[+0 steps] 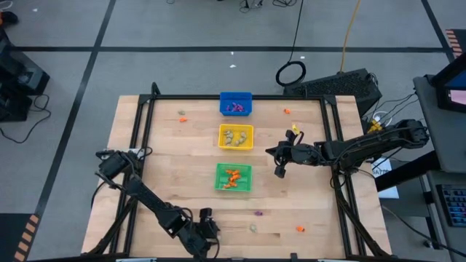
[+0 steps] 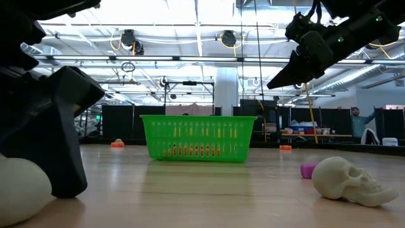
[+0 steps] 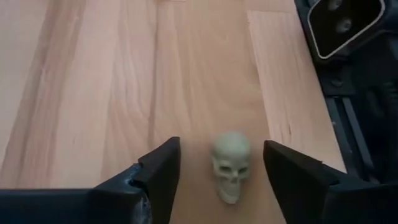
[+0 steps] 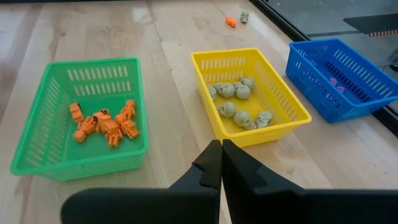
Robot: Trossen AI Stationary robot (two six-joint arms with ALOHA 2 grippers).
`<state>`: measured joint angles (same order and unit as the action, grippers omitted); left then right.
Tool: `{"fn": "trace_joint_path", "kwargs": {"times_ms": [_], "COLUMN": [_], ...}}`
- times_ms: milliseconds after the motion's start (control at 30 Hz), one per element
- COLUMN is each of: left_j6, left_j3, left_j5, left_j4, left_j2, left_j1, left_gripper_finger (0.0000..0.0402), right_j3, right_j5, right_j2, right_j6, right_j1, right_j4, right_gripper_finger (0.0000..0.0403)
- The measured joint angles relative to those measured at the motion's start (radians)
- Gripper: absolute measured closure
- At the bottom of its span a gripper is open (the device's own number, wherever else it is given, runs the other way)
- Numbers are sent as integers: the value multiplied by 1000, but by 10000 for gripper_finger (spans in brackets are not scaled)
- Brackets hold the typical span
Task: Sort Halloween decoration
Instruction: Put the bottom left skull toy into the yellow bin
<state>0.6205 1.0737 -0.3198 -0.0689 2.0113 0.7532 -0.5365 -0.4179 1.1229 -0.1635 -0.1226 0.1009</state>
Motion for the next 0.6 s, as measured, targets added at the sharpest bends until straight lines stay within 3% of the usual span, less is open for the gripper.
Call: {"fn": "trace_joint_path", "kwargs": {"times_ms": [400, 600], "left_j6": [-29, -82], "left_j3": [0, 0], "left_j5": [-29, -18], "left_j4": [41, 53], "left_j2": [1, -3], "left_j1": [-16, -32], "left_gripper_finger": [345, 354], "right_j3": [0, 0], "right_j5": [0, 0], "right_j2": [0, 0], "right_j6": [11, 11], "right_j1": [0, 0], "right_j4": [0, 0], "right_gripper_finger": [403, 403]}}
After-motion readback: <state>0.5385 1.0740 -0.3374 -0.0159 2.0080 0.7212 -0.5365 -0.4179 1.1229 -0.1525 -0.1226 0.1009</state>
